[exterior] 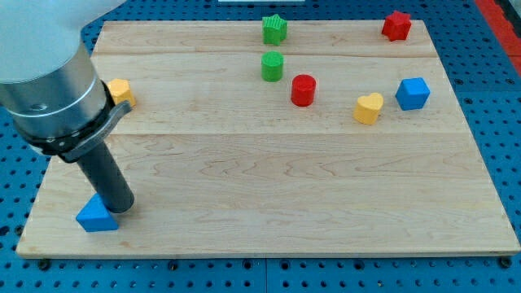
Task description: Slightly move up the triangle
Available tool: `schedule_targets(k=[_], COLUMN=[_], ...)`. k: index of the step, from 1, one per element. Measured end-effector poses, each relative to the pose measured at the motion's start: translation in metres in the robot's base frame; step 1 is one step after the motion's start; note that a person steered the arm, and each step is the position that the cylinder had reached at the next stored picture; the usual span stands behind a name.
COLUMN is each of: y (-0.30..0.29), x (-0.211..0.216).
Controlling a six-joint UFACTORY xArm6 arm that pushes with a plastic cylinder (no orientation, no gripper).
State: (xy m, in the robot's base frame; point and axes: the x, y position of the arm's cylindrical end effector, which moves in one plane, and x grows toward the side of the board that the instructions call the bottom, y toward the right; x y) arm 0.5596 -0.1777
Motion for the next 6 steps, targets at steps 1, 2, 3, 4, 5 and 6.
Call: schedule_targets(k=[1,2,3,4,5,6], y=[0.010,0.029,0.008,-0.022,-0.025,0.008], x=[0.002,0.024,0.042,0.040,0.032,0.024])
